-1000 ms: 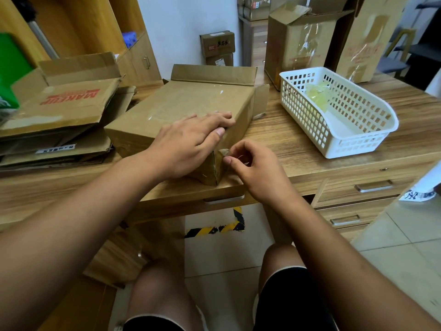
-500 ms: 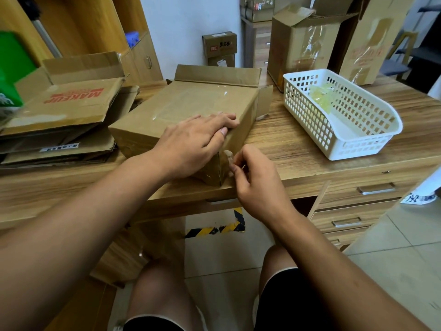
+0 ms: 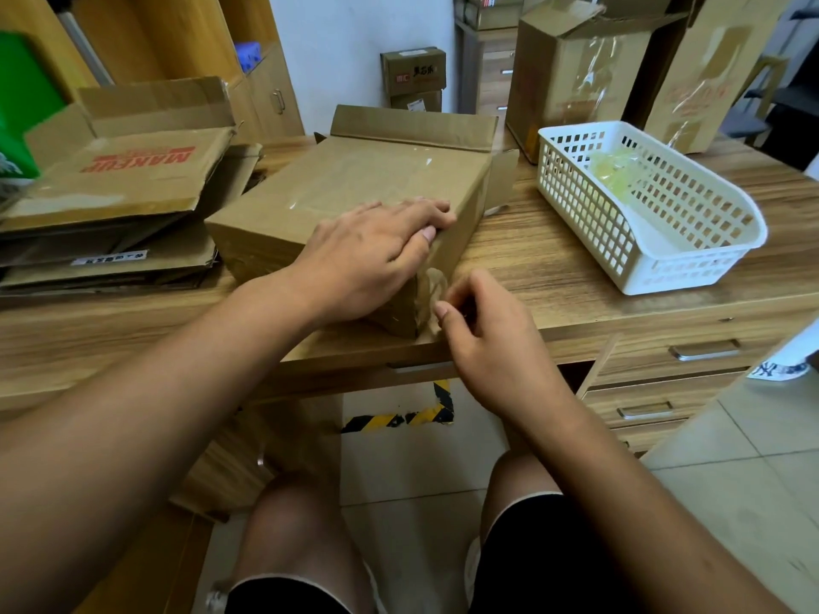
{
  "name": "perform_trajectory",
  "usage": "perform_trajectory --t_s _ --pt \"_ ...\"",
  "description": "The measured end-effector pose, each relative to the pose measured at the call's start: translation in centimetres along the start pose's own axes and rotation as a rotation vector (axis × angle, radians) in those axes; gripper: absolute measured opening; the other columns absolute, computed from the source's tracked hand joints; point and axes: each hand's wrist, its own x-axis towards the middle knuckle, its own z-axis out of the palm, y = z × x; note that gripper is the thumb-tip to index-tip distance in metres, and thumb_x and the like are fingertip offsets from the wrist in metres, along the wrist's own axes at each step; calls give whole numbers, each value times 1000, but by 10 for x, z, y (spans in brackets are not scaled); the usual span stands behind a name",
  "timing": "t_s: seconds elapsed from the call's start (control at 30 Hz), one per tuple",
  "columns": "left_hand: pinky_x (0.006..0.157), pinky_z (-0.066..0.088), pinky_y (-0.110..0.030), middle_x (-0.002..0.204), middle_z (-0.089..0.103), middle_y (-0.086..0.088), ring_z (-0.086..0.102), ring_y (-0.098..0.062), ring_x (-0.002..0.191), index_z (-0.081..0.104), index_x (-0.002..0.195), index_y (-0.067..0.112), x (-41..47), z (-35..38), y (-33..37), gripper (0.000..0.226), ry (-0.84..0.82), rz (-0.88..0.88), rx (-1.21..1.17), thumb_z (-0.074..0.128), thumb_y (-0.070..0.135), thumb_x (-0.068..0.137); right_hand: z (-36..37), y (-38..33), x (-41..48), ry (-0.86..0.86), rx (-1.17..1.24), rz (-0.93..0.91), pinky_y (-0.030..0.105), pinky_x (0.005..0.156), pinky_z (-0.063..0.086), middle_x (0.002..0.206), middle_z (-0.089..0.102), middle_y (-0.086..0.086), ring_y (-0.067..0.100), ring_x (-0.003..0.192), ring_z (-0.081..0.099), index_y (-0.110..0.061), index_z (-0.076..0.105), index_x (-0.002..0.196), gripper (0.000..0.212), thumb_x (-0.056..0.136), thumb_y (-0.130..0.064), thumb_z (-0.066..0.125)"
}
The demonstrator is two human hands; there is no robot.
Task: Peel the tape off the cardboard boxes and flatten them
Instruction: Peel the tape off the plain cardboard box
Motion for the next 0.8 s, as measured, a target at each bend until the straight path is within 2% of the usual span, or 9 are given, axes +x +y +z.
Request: perform_trajectory --t_s 0.1,0.2,0.23,0.33,0.4,0.5,0.6,0.73,0.8 --pt "105 25 -26 154 36 25 33 -1 141 47 141 39 0 0 0 38 3 10 -21 30 36 107 -4 9 -2 89 134 38 22 72 47 86 66 -8 4 82 63 -32 53 97 16 97 -20 64" --pt "91 20 -19 153 37 27 35 -1 138 47 141 40 0 0 0 38 4 -1 -18 30 37 107 -5 13 -1 80 296 86 39 80 58 85 70 -2 13 86 70 -34 53 109 24 95 -20 66" --pt "89 18 -19 153 37 27 36 -1 137 47 141 40 0 0 0 38 3 -3 -17 30 37 107 -6 12 0 60 276 76 40 80 58 85 70 -3 13 85 70 -34 55 111 24 95 -22 68" --pt "88 19 -21 154 36 27 37 -3 138 47 141 39 0 -1 1 38 3 -4 -21 30 37 107 -7 5 3 -6 169 38 21 71 52 83 67 -7 4 79 65 -27 60 120 29 94 -33 70" --pt "87 19 -21 154 35 27 36 -3 138 46 141 40 0 -1 1 38 -4 -8 -23 31 37 107 -6 0 5 -24 109 51 15 66 47 84 65 -8 2 77 62 -26 59 121 34 92 -41 70" --pt "87 21 -21 154 34 28 36 -2 138 45 142 41 0 -1 1 39 -8 -16 -19 30 37 107 -4 -1 10 -8 -40 28 16 62 42 80 61 -8 4 73 58 -25 62 105 26 92 -46 69" --pt "96 24 -23 154 34 28 33 0 138 45 142 41 -1 -2 2 39 -4 -17 -8 30 37 107 -4 1 12 21 -120 -64 20 62 36 75 53 -12 2 70 50 -25 59 83 20 97 -38 65" --pt "101 20 -22 154 35 28 31 1 138 46 142 39 -1 -2 4 39 2 -16 0 30 36 107 -3 3 7 73 -181 -127 33 61 42 74 50 -12 7 68 48 -30 53 81 22 101 -32 59" --pt "101 20 -22 154 35 27 30 1 139 46 142 39 -1 -2 4 39 0 -16 3 29 36 107 2 0 3 106 -238 -160 34 60 42 76 50 -10 11 69 49 -27 54 82 21 102 -30 56"
